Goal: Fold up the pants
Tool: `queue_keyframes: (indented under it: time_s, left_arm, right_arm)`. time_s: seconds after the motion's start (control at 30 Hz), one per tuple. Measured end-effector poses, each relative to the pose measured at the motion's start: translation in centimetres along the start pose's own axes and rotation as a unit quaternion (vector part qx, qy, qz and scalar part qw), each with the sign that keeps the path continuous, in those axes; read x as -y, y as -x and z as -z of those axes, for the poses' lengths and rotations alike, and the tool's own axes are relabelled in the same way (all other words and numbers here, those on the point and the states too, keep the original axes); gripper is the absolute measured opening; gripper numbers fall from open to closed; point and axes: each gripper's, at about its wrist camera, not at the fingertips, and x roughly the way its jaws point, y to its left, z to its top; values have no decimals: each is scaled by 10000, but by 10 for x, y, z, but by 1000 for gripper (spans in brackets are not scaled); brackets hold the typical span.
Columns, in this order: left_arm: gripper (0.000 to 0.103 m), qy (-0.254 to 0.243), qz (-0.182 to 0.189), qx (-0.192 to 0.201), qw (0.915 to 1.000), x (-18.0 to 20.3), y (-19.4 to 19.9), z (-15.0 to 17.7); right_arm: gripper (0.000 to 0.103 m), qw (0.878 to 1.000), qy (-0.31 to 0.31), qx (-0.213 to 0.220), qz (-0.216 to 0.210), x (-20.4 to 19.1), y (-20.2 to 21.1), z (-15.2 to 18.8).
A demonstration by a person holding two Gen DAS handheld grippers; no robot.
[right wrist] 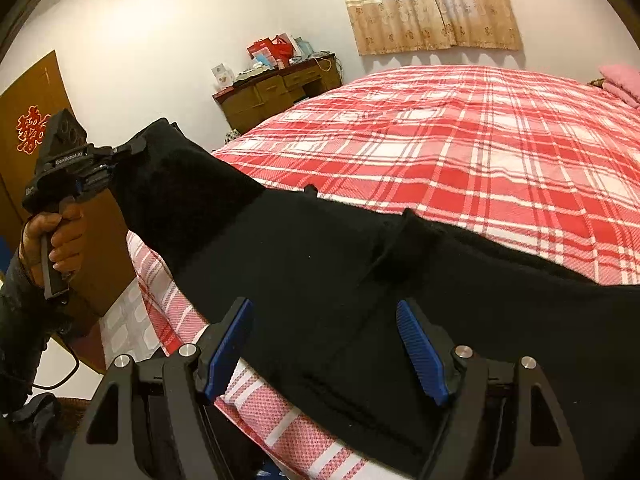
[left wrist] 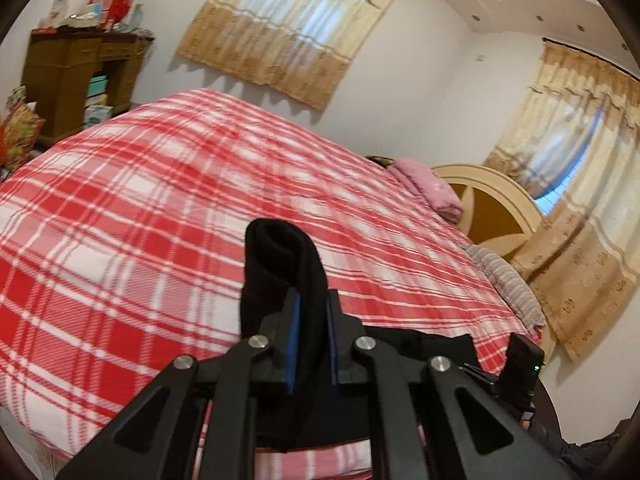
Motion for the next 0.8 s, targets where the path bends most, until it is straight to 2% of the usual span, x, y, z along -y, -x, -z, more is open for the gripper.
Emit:
queue_keyframes:
  time_s: [0.37,0.6,0.8]
  left_arm:
    - [12,-436,890,-344,9945,82,-41,1]
    - [12,-874,1343,-706,9845,150,-70,3]
    - [12,-1218,1686,-962,9734,202,-90,8]
  right_arm:
    - [76,9987,-278,339,262,20,44,-5]
    - [76,9946,-564,645,581,49,91,8]
    - [76,9839,-1183,957,937,90,119,16]
